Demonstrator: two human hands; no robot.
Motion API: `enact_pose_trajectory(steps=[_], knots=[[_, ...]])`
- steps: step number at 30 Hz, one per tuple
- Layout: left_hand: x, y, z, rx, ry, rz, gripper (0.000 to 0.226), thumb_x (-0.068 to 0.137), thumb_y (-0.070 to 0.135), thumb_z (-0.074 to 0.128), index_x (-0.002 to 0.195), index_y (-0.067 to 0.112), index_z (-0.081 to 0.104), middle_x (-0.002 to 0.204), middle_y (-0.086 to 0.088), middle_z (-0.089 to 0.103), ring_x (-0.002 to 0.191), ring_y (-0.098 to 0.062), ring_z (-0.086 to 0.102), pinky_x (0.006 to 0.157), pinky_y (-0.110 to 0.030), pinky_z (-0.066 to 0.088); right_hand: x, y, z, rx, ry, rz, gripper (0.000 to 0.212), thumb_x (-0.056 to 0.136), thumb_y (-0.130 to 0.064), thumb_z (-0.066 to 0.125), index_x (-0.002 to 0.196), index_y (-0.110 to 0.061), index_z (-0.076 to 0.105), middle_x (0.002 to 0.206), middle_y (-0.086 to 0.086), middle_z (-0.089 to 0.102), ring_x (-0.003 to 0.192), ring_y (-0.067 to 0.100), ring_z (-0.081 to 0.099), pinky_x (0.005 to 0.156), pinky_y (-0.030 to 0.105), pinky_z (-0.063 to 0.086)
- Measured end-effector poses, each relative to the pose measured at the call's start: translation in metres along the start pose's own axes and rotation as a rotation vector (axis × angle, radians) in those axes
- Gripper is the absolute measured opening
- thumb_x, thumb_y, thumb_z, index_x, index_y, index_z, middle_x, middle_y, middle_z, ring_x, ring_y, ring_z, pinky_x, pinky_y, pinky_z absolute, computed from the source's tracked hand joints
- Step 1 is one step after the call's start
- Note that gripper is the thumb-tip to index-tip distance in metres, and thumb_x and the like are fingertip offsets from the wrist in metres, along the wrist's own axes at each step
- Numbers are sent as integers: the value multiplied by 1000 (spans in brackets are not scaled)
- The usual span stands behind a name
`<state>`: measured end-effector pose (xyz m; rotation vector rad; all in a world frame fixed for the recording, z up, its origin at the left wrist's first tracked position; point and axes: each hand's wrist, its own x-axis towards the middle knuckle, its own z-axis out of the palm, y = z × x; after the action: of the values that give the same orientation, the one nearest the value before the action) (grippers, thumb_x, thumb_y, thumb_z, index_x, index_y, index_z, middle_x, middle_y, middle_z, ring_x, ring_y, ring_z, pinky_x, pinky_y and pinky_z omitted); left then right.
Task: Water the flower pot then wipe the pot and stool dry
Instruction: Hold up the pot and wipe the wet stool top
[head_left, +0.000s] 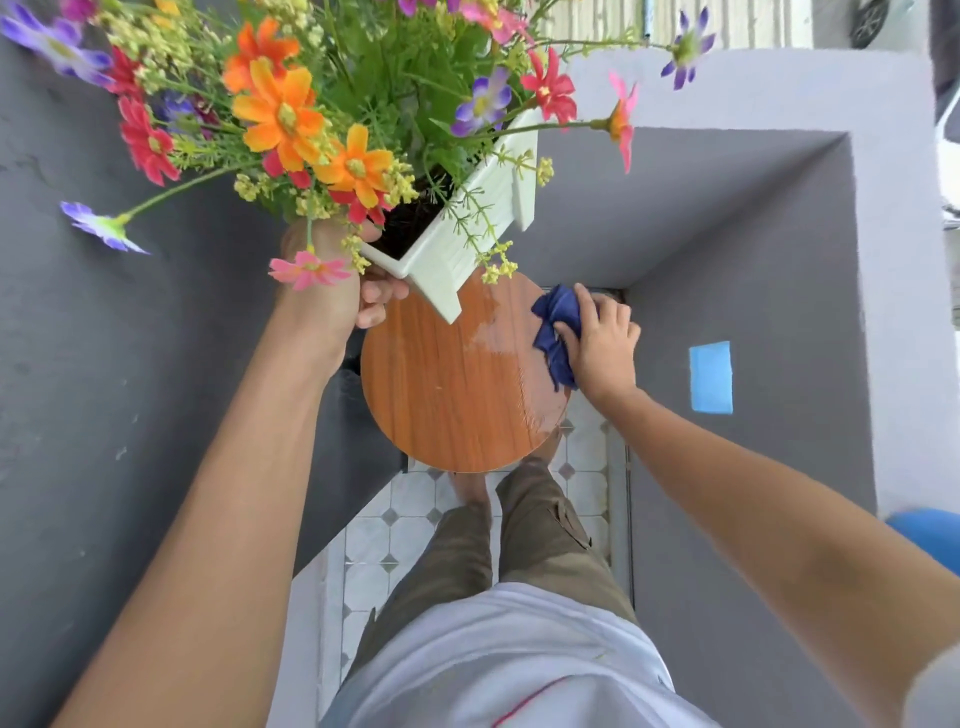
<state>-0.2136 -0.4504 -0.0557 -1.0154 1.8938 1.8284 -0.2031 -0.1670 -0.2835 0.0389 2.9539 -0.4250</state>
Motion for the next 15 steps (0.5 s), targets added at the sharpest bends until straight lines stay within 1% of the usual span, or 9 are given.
enact_pose_trajectory(steps=[2, 3, 5, 6, 8, 10, 12, 14, 15], knots=[[-8, 8, 4, 27, -22, 10, 34, 98, 7, 32, 70, 18, 48, 70, 4, 52, 39, 4, 50, 43, -12, 38, -4, -5, 0, 31, 31, 33, 56, 101, -44, 47, 150, -19, 40, 134, 10, 51, 122, 33, 43, 97, 48, 36], [-12, 13, 6, 6, -34, 45, 33, 97, 8, 31, 69, 17, 46, 69, -2, 53, 37, 1, 46, 40, -13, 34, -16, -10, 2, 42, 27, 21, 55, 101, -43, 49, 150, -19, 40, 134, 10, 51, 120, 32, 44, 96, 48, 37], [-17, 21, 10, -79, -43, 118, 30, 94, 10, 29, 67, 12, 43, 66, -14, 51, 35, -7, 38, 35, -19, 25, -50, -19, 12, 26, 24, -75, 55, 100, -43, 52, 149, -20, 42, 132, 9, 52, 117, 30, 44, 93, 46, 38], [-19, 24, 11, -88, -38, 134, 30, 93, 11, 29, 67, 12, 42, 65, -16, 51, 35, -8, 36, 34, -20, 23, -68, -23, 17, 37, 8, -119, 55, 100, -44, 52, 149, -21, 43, 131, 9, 52, 115, 29, 45, 91, 46, 38], [-19, 25, 12, -71, -31, 145, 30, 94, 12, 28, 68, 12, 41, 65, -15, 51, 36, -8, 35, 35, -19, 22, -103, -24, 28, 33, -32, -230, 54, 100, -46, 50, 149, -21, 45, 129, 8, 54, 110, 30, 48, 87, 44, 41], [-19, 26, 12, -66, -41, 126, 29, 94, 13, 28, 69, 13, 41, 66, -15, 51, 35, -7, 35, 35, -19, 23, -125, -20, 33, -32, -44, -425, 55, 101, -47, 46, 148, -19, 46, 127, 10, 57, 104, 32, 55, 81, 43, 43], [-17, 28, 11, -76, -65, 125, 31, 94, 13, 28, 67, 12, 43, 62, -15, 53, 33, -6, 35, 34, -18, 24, -122, -10, 29, -78, -68, -599, 56, 101, -47, 45, 148, -17, 47, 126, 11, 59, 102, 34, 57, 81, 43, 43], [-15, 29, 11, -107, -107, 108, 46, 97, 12, 24, 59, 9, 50, 51, -10, 57, 31, -5, 37, 32, -17, 25, -97, 0, 20, -84, -103, -621, 57, 101, -48, 45, 149, -16, 46, 127, 12, 58, 107, 34, 54, 83, 45, 46], [-13, 28, 9, -123, -122, 94, 52, 97, 11, 23, 55, 9, 53, 48, -9, 57, 30, -4, 37, 31, -16, 25, -81, 3, 12, -71, -106, -544, 57, 101, -47, 47, 149, -17, 45, 127, 12, 57, 109, 34, 52, 84, 47, 47]])
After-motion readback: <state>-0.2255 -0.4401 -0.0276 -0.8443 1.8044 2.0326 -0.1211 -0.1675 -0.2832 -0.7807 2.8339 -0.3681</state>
